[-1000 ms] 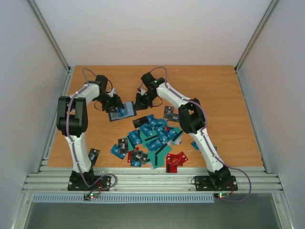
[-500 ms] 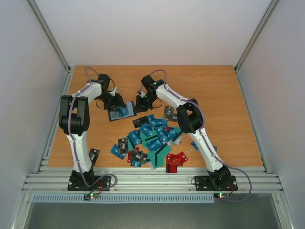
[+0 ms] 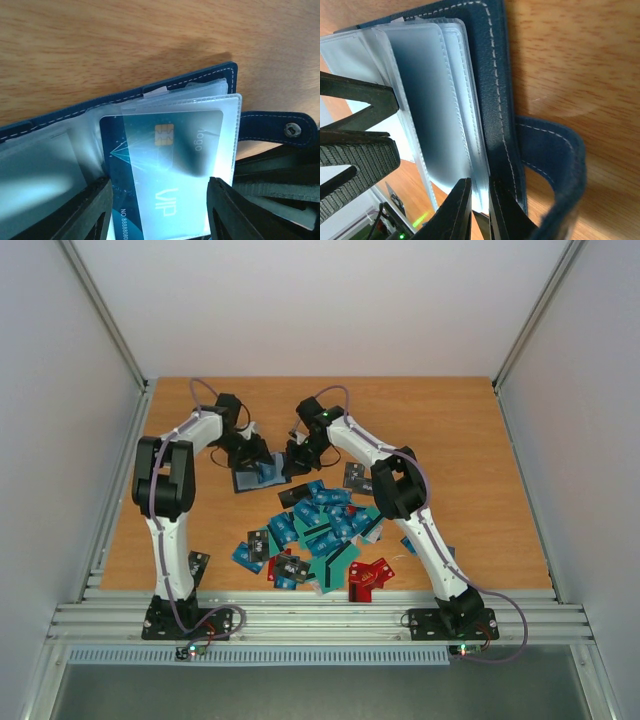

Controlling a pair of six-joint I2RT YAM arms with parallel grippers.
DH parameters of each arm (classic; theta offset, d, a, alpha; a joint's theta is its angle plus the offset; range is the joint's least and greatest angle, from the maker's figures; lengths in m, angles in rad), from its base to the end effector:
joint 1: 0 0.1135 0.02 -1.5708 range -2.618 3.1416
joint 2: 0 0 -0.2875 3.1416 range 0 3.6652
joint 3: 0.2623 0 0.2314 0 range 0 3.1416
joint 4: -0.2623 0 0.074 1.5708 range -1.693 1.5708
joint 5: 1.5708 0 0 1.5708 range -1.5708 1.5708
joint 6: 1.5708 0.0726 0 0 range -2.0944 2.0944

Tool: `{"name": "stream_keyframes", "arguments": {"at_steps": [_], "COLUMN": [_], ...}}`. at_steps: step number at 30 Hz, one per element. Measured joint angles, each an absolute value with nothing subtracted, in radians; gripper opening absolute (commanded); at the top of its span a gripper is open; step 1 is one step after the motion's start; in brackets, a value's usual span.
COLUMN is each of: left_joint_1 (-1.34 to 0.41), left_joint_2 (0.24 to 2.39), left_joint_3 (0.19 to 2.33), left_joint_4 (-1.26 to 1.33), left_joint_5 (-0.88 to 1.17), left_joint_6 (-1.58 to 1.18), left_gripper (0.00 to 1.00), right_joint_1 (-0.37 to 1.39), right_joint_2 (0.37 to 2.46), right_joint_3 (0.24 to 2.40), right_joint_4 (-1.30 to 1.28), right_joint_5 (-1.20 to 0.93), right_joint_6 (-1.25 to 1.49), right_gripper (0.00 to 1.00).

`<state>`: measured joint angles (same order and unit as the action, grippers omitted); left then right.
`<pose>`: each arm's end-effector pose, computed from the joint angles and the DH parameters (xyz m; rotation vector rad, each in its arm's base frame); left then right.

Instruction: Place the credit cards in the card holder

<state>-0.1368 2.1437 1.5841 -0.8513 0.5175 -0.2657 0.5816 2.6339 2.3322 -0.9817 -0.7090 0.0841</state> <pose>0.4101 -0.0927 0.1520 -0.1289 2.9786 -0.8208 0.4245 0.3356 0.1203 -0.8612 2.7619 1.1472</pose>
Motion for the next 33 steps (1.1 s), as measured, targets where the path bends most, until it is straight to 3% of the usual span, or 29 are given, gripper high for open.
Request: {"name": "stream_keyframes", "arguments": {"at_steps": [13,28,33], "left_joint_1": [-0.154,-0.138,-0.129], "left_joint_2": [2.148,2.146,2.146], "left_joint_3": [1.593,1.626,1.626], "left_joint_4": [-0.810,-0.849,-0.851], "left_joint_5": [0.611,0.613,0.612], "left_joint_6": [-0.361,-0.341,-0.316], "left_gripper": [0.54,0.54,0.50], "right_joint_1": [0.567,0.523,0.521], "right_joint_2": [2.633,2.589,2.581], "right_joint_3": [2.337,2.340,2.341], "right_joint_4": [-1.015,-1.066,-1.029], "right_joint_5": [-0.690,-0.628,-0.684], "right_joint_6": [0.072,0.047,0.078], "right_gripper": [0.13,0.25,0.28]}}
